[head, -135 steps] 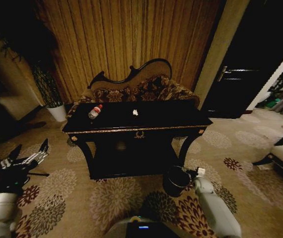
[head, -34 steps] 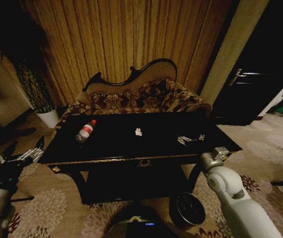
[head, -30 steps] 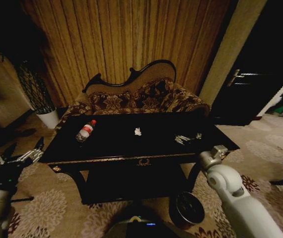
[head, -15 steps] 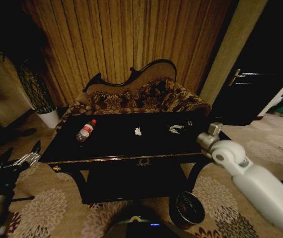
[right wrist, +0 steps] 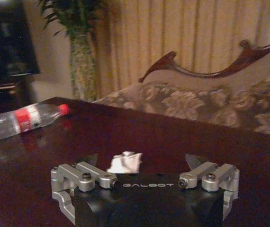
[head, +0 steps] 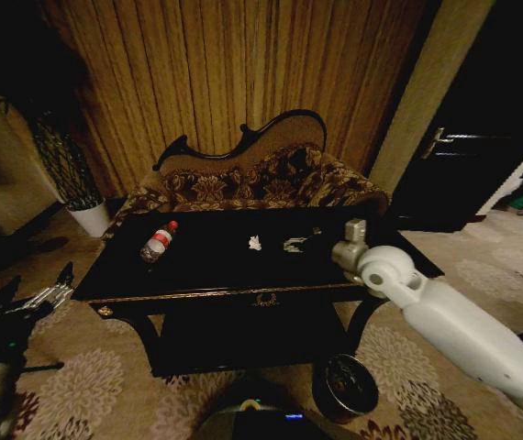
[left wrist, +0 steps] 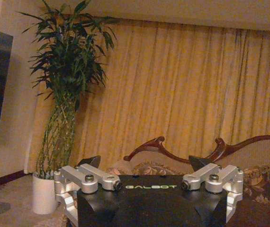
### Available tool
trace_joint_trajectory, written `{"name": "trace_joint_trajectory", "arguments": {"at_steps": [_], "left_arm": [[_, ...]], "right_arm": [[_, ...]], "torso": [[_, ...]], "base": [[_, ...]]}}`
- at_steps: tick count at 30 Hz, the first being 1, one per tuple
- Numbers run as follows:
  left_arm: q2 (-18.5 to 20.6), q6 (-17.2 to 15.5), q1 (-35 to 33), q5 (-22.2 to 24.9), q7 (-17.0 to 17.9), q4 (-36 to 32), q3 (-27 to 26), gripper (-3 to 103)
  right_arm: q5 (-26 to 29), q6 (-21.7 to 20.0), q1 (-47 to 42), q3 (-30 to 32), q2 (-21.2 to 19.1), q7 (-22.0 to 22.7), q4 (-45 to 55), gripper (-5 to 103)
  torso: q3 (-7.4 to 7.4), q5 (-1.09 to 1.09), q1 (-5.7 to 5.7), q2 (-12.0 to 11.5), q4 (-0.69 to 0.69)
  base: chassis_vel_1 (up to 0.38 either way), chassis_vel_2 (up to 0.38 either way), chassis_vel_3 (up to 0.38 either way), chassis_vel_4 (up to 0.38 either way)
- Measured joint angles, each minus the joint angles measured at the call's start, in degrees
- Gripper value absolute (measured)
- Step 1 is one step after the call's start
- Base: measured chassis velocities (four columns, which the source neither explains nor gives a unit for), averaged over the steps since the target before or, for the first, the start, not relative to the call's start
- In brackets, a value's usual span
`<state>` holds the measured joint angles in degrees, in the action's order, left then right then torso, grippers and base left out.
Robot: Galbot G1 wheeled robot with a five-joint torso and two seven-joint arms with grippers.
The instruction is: Move to the front of the table and place the trash on the table into the trash bin.
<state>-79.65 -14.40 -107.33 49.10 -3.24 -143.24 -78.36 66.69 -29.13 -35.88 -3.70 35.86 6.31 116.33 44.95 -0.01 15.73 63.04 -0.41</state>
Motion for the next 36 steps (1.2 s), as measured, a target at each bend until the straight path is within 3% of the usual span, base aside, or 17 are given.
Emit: {"name": "trace_joint_trajectory", "arguments": {"at_steps": [2, 8, 26, 36], "left_arm": [[0.13, 0.22, 0.05, 0.05, -0.09, 0.00, -0.29, 100], [-0.48, 0.80, -0.03, 0.04, -0.47, 0.00, -0.25, 100], [-1.43, 0.81, 0.18, -0.35, -0.47, 0.00, 0.13, 100], [-1.95, 0.92, 0.00, -0.44, -0.53, 0.00, 0.02, 100]], "right_arm": [[0.26, 1.50, 2.77, -3.54, -0.01, -2.03, -1.14, 100], [0.29, 2.03, 6.37, -8.14, 2.30, -2.53, -2.34, 100], [0.77, -4.41, 13.66, -15.73, 15.07, 8.50, -11.22, 100], [-0.49, -4.92, 13.77, -15.70, 14.95, 8.70, -12.51, 100]], "torso": [[0.00, 0.00, 0.00, 0.00, -0.01], [0.00, 0.01, 0.00, 0.00, 0.00], [-0.01, 0.00, 0.00, 0.00, -0.01], [-0.01, 0.01, 0.00, 0.00, 0.00]], "base": [[0.000, 0.000, 0.000, 0.000], [0.000, 0.000, 0.000, 0.000], [0.000, 0.000, 0.000, 0.000], [0.000, 0.000, 0.000, 0.000]]}}
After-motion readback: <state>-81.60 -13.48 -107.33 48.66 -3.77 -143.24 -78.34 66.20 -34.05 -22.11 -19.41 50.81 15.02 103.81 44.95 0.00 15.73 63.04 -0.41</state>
